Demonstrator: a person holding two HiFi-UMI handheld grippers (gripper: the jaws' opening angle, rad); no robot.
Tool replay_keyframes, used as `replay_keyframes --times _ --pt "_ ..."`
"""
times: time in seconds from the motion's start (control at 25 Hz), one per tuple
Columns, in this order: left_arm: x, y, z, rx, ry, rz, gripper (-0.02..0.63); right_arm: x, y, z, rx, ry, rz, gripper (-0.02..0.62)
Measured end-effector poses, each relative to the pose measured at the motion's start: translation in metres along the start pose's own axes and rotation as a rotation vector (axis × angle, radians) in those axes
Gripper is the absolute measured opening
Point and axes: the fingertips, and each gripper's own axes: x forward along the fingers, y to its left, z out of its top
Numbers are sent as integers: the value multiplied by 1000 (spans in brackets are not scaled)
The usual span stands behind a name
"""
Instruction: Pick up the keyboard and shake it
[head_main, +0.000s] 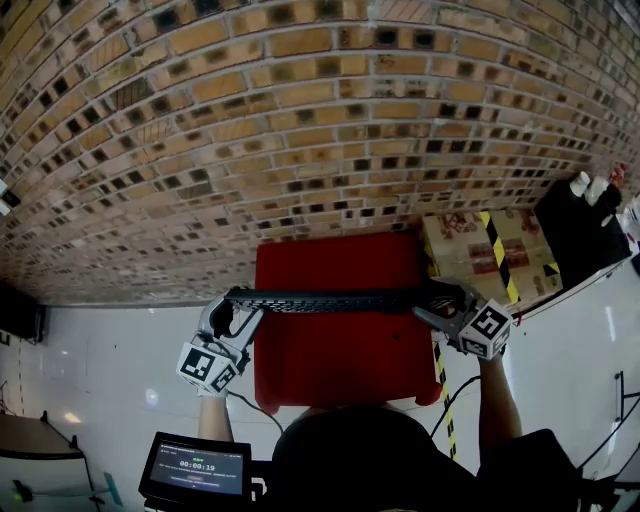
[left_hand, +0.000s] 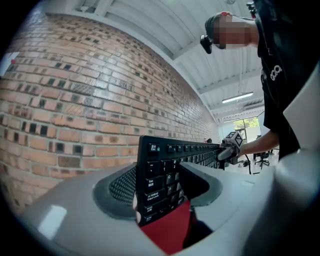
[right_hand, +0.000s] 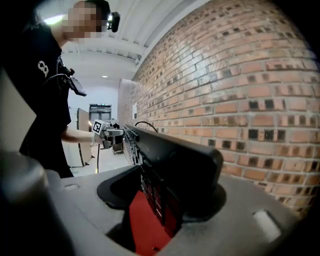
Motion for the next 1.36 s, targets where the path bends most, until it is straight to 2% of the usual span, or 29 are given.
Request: replay_keyframes --times 0.2,0.36,0.52,0.72,1.36 --pt "5 1 -115 -202 246 -15 267 21 11 -101 221 184 79 230" --pt "-7 -8 -183 -308 359 -23 267 27 31 -164 341 291 122 215" --pt "-26 -22 -231 -408 439 -18 267 27 49 -199 397 380 165 212" --pt "-36 -32 -244 -435 462 -23 268 22 57 -213 423 406 186 212" --pt "-38 -31 -244 -441 457 -23 268 25 55 -211 410 409 194 212"
